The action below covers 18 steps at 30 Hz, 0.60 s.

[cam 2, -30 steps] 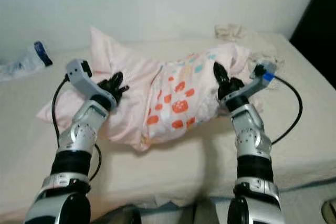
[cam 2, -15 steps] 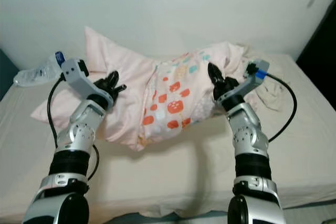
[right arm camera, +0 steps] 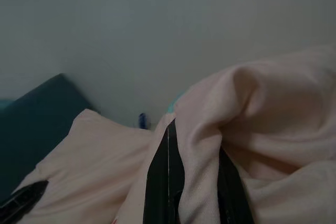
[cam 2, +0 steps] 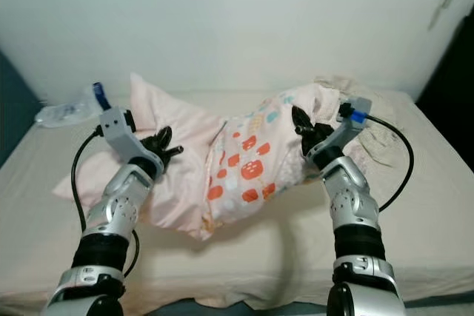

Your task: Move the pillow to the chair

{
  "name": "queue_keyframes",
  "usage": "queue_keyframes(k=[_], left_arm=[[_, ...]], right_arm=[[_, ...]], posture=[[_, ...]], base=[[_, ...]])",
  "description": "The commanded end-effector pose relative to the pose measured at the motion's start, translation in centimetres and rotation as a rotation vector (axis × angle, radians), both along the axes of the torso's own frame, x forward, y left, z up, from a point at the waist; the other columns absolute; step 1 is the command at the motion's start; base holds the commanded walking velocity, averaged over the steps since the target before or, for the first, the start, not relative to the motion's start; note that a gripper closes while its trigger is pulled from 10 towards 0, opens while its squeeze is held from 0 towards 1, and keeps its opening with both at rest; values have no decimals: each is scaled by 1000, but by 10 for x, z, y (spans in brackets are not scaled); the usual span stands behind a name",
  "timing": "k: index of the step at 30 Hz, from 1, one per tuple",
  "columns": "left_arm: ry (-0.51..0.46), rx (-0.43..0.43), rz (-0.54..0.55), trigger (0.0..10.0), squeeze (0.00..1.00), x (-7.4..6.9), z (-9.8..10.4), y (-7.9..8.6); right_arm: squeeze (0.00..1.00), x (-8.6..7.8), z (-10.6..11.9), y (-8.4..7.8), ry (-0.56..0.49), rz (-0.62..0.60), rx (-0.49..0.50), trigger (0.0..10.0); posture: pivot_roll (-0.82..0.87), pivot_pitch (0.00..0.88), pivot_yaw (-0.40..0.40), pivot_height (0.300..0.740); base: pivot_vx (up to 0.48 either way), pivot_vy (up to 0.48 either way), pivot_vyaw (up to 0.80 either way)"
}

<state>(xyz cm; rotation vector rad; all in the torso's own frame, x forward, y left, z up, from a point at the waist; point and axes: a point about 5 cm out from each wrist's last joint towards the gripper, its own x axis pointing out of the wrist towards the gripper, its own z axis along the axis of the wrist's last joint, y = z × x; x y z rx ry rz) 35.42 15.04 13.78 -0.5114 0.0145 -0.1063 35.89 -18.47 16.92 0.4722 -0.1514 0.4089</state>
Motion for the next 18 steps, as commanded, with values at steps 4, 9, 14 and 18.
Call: queue_keyframes(k=[4,9,14,18], left_arm=[[-27,14,-24,10000,0,0,3,-7],[-32,19,-15,10000,0,-1,5,-7],[-37,31,-7,10000,0,-2,6,-7],[-37,36,4,10000,0,-2,6,-6]], right_arm=[[0,-1,2,17,-39,75,1,10000],[0,0,4,20,-46,84,6,10000],[0,1,4,24,-50,92,11,10000],[0,1,5,26,-53,99,14,10000]], posture=[[-66,6,5,740],[-63,12,7,740],[-58,17,8,740],[-53,22,8,740]], base=[[0,0,775],[0,0,775],[0,0,775],[0,0,775]])
